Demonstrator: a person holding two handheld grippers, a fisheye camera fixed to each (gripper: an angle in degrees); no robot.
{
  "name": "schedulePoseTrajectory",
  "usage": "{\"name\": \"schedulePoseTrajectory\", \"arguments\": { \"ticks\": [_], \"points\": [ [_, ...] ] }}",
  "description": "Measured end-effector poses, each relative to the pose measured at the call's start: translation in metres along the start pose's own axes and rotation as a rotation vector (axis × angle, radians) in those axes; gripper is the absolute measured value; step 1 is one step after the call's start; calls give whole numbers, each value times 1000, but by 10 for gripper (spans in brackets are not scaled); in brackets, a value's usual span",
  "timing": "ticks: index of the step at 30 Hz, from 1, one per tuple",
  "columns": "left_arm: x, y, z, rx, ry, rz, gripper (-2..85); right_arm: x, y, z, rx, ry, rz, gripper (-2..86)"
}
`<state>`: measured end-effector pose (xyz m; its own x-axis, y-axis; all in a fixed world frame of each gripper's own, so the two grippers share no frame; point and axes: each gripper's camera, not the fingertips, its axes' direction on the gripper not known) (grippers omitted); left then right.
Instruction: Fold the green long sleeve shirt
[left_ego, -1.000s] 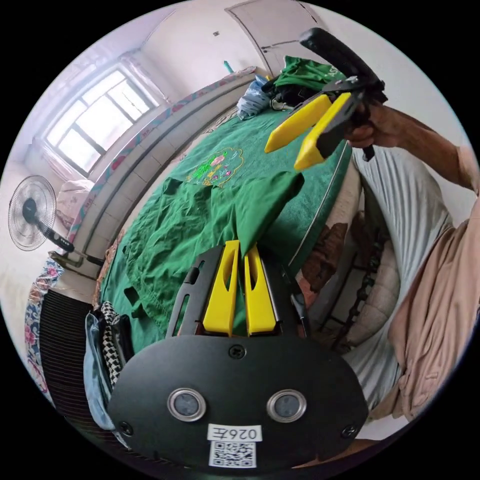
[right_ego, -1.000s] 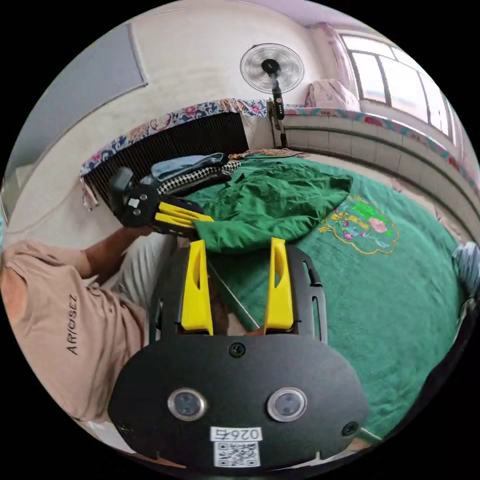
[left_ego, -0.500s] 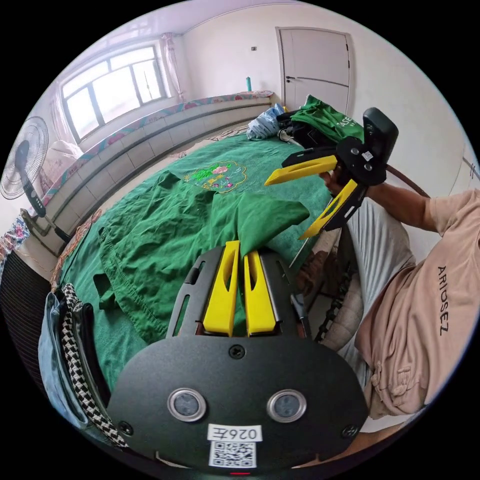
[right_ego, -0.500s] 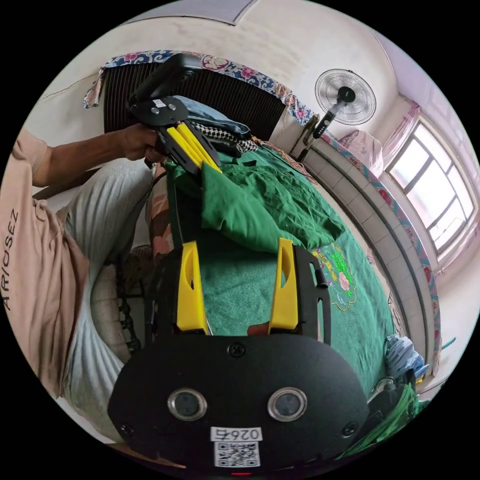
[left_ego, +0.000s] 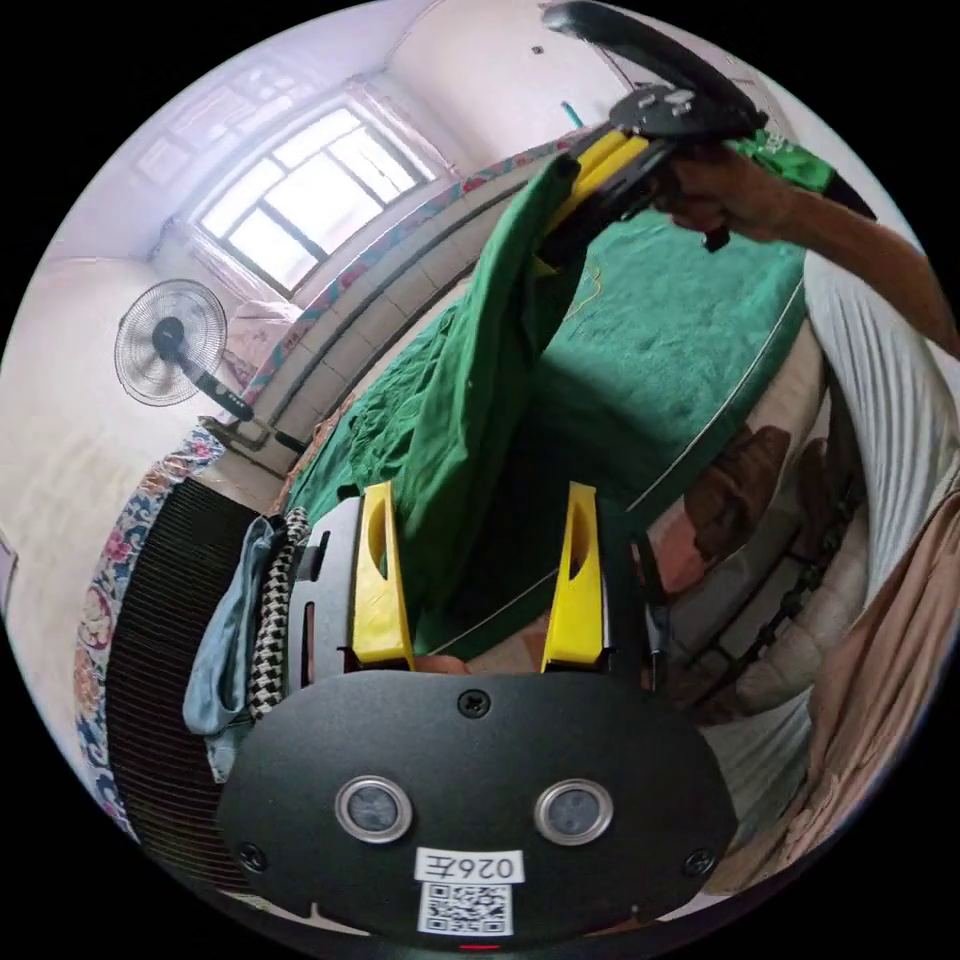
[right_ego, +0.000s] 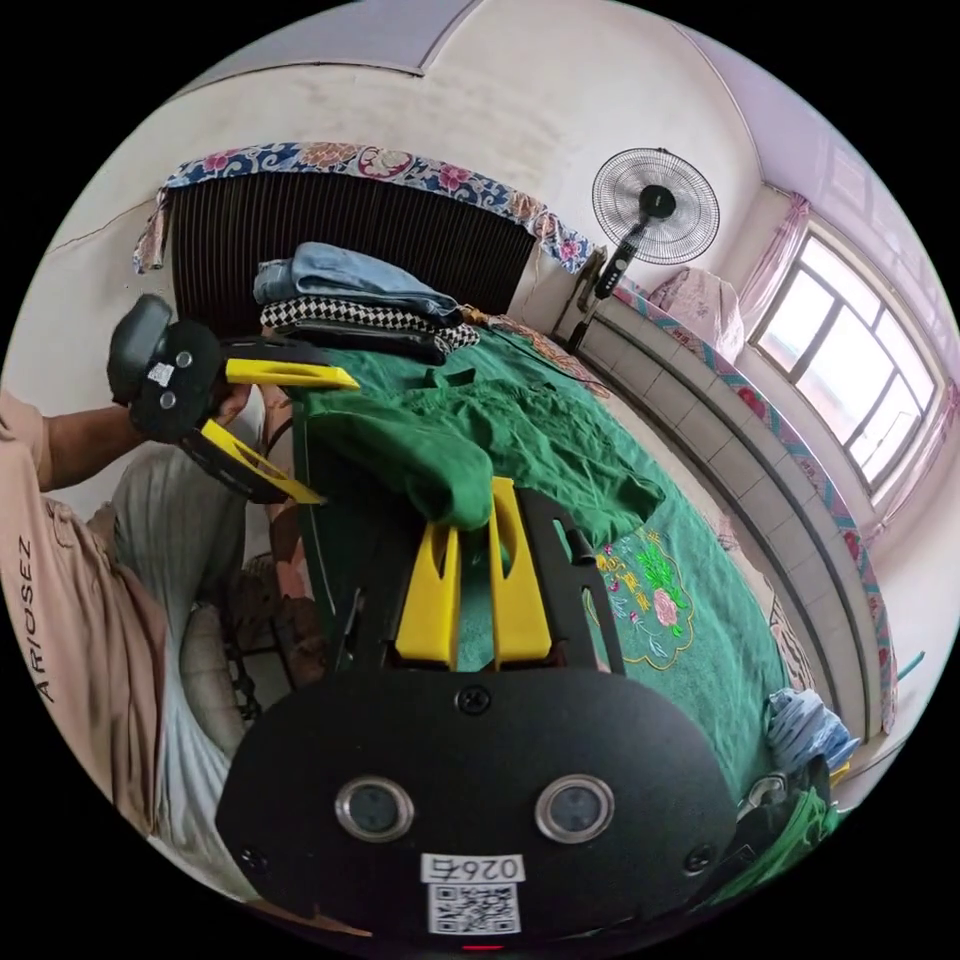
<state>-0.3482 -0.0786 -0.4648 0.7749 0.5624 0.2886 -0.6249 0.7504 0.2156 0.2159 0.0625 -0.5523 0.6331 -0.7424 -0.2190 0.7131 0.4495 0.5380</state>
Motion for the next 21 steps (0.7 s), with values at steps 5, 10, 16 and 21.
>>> {"name": "schedulePoseTrajectory", "arguments": {
  "ticks": [5,10,16,21],
  "points": [
    [35,-15,52,-214,-391,123,30,3,6,-13,-2,-19,-43,-11],
    [84,-21,21,-195,-233,326,12,-41,54,-9,-84,-21,-149,-12],
    [137,-15,-57,-98,-26,652,3,-90,119,-33,-137,-242,-168,-12],
    [118,-60,-69,-46,-33,734,3,-72,120,-34,-79,-279,-110,-12]
  ]
}}
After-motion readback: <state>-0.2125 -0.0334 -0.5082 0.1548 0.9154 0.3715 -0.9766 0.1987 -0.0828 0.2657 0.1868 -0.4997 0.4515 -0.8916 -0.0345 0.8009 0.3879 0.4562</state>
